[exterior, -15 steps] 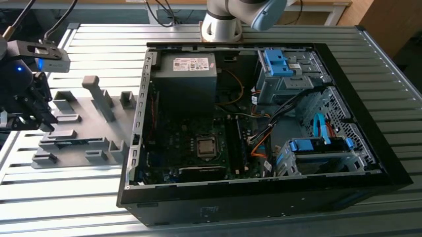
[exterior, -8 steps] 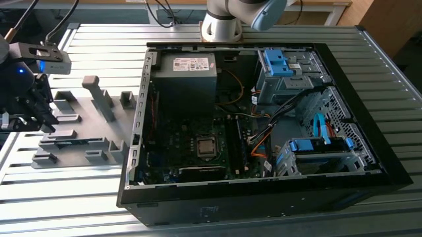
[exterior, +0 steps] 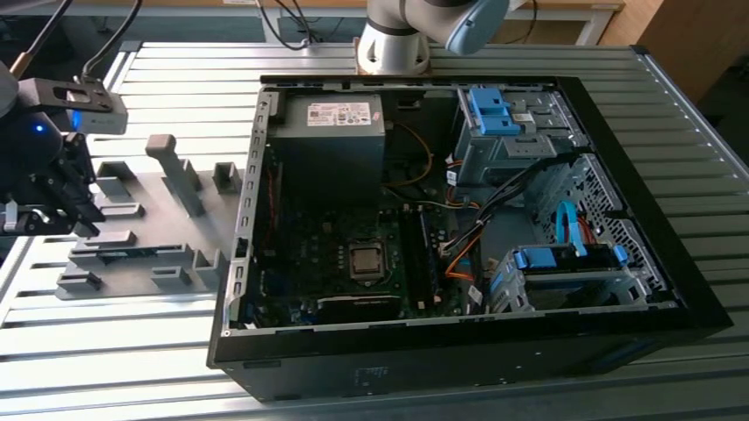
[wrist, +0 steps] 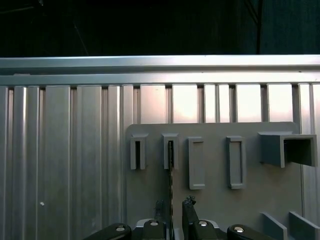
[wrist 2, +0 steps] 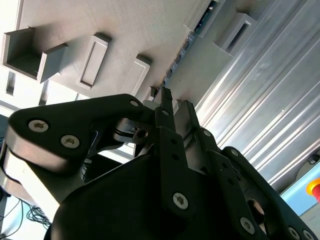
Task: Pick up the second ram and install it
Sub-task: 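Pick up the second ram and move it above second insertion slot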
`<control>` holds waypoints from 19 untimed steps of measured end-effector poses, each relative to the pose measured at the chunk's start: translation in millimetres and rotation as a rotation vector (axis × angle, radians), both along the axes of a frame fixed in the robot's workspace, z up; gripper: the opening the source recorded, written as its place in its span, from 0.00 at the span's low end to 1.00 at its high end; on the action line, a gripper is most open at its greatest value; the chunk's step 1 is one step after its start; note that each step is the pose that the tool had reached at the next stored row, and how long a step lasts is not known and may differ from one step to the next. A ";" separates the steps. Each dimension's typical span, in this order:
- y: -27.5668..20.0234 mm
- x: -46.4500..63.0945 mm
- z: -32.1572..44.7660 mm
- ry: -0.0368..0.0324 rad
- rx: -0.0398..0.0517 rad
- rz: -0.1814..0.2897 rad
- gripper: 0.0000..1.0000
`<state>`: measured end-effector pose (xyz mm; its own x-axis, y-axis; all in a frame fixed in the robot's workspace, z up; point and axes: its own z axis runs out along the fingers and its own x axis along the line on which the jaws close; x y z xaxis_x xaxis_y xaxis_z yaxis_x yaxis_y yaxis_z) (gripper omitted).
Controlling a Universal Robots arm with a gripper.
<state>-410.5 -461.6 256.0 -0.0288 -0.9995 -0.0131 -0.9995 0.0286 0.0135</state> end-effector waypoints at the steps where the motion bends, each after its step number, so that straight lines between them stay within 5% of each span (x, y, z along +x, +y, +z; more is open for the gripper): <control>1: 0.0 0.0 -0.8 0.0001 -0.0001 0.000 0.27; 19: 0.0 0.0 -5.2 0.0000 0.0000 0.000 0.27</control>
<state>-410.5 -461.6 250.8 -0.0288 -0.9995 -0.0131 -0.9995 0.0287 0.0135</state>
